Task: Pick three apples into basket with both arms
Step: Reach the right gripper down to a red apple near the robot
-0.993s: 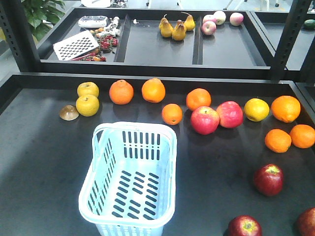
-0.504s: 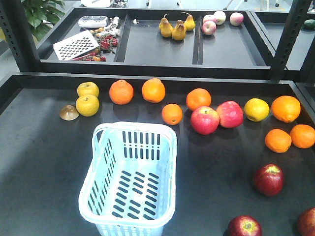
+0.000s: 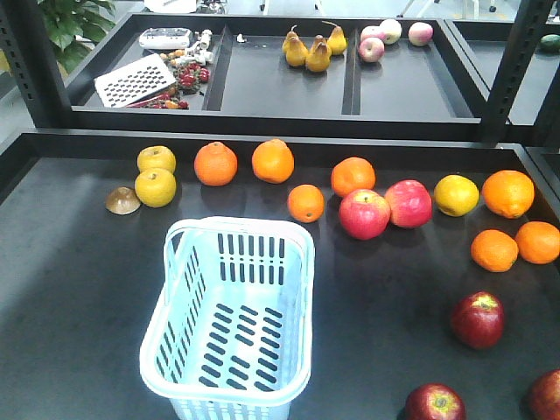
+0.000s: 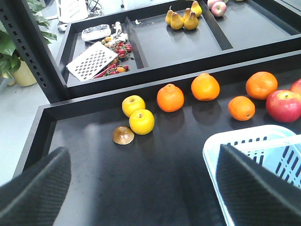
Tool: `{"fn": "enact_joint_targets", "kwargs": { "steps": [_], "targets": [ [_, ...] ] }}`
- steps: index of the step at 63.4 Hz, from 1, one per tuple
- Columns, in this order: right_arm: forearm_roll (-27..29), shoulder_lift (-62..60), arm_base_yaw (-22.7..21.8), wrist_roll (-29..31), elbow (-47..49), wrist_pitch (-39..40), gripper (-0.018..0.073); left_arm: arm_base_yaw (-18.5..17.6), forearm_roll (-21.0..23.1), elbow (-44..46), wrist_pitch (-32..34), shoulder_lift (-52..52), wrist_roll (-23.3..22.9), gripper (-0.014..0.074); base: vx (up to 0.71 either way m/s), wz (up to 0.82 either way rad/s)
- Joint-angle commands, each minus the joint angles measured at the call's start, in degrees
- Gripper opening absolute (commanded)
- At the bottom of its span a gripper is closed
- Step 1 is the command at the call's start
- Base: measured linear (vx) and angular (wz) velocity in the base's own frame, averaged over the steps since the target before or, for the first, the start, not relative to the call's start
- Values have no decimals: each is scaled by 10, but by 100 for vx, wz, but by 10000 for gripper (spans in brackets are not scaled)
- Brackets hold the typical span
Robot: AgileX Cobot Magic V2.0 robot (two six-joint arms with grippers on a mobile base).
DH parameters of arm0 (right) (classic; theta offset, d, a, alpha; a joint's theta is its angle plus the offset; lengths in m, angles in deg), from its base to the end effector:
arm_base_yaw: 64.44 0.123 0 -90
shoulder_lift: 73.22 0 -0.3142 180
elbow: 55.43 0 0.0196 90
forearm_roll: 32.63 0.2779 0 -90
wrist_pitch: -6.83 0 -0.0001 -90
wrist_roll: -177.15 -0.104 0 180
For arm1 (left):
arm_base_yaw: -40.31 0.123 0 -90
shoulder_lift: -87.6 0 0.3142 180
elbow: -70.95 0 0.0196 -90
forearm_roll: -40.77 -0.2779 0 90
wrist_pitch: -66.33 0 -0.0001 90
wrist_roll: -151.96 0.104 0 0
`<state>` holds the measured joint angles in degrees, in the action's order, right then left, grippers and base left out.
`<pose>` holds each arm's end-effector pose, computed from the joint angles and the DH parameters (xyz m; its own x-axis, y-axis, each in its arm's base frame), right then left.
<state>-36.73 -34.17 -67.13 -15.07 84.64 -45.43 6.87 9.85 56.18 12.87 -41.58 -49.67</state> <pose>0.1027 -0.0107 0.3249 -0.6331 0.1983 -0.7483 0.1990 0.9758 0.0902 0.1342 -0.0371 0.4595 -0.3560 0.1970 -0.9135 0.1768 0.9741 0.1411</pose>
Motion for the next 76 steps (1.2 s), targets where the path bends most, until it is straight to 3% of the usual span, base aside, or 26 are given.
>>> {"fn": "enact_joint_targets", "kwargs": {
  "steps": [1, 12, 19, 45, 53, 66, 76],
  "targets": [
    [-3, 29, 0, 7, 24, 24, -9, 0, -13, 16, 31, -2, -8, 588, 0, 0],
    [-6, 49, 0, 12, 24, 20, 7, 0, -13, 16, 31, -2, -8, 588, 0, 0],
    [-6, 53, 0, 31, 24, 13, 90, 0, -13, 16, 31, -2, -8, 588, 0, 0],
    [-3, 54, 0, 53, 24, 5, 722, 0, -13, 16, 31, -2, -8, 588, 0, 0],
    [18, 66, 0, 88, 24, 22, 726, 0, -13, 16, 31, -2, -8, 588, 0, 0],
    [116, 152, 0, 200, 24, 26, 708, 0, -13, 16, 31, -2, -8, 588, 0, 0],
    [161, 240, 0, 216, 24, 36, 697, 0, -13, 16, 31, -2, -8, 588, 0, 0]
  ]
}}
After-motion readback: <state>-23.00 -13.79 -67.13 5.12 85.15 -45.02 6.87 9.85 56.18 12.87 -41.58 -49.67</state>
